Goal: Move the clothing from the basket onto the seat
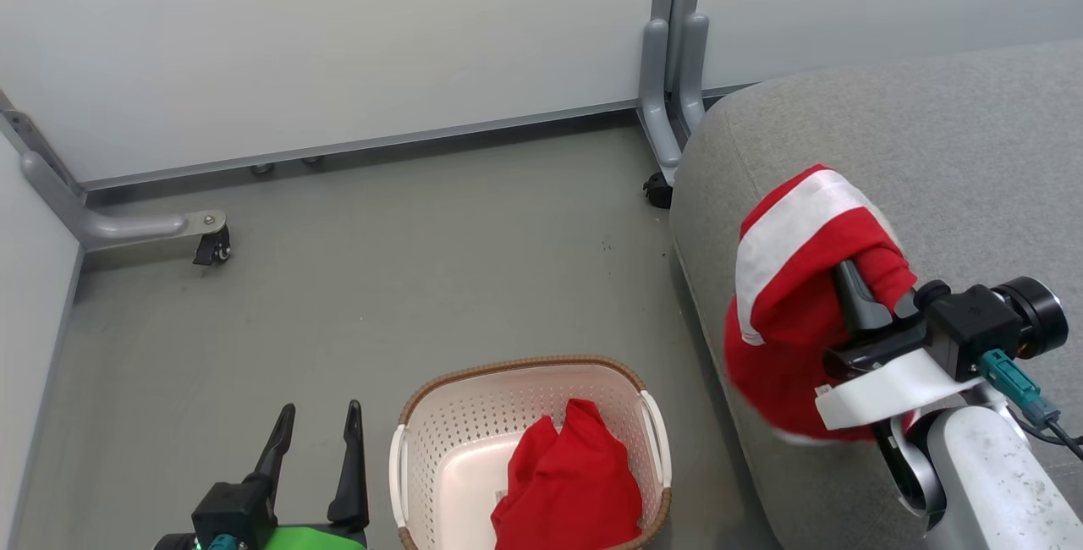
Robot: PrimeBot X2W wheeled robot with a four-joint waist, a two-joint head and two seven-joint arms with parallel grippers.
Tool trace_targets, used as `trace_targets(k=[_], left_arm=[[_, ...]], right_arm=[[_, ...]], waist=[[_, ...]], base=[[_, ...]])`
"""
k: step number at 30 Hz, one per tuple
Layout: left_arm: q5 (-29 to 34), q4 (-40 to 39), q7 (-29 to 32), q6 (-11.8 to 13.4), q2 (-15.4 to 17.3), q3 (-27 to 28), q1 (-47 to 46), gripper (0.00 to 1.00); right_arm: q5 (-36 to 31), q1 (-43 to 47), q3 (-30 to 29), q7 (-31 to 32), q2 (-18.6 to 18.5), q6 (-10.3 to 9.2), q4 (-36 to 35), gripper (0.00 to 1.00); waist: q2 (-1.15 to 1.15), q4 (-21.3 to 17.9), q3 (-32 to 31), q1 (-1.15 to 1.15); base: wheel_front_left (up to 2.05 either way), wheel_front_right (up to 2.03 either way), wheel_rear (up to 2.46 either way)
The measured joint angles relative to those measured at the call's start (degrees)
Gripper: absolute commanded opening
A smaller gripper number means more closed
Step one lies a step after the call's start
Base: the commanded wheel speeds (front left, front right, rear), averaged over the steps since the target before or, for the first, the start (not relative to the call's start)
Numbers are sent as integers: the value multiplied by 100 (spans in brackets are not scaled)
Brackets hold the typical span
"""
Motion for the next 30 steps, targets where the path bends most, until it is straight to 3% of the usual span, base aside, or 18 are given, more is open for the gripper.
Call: trace_targets(k=[19, 30], left_arm=[[-9, 109, 0, 19, 0, -70, -2, 100], [-69, 59, 0, 45, 1, -235, -3, 100]], right_arm=[[9, -4, 10, 0, 8, 0, 34, 0], [-2, -111, -85, -1, -26, 0, -15, 0]], waist=[[0, -98, 9, 0], [0, -572, 47, 0]], base=[[0, 0, 0], [0, 0, 0]])
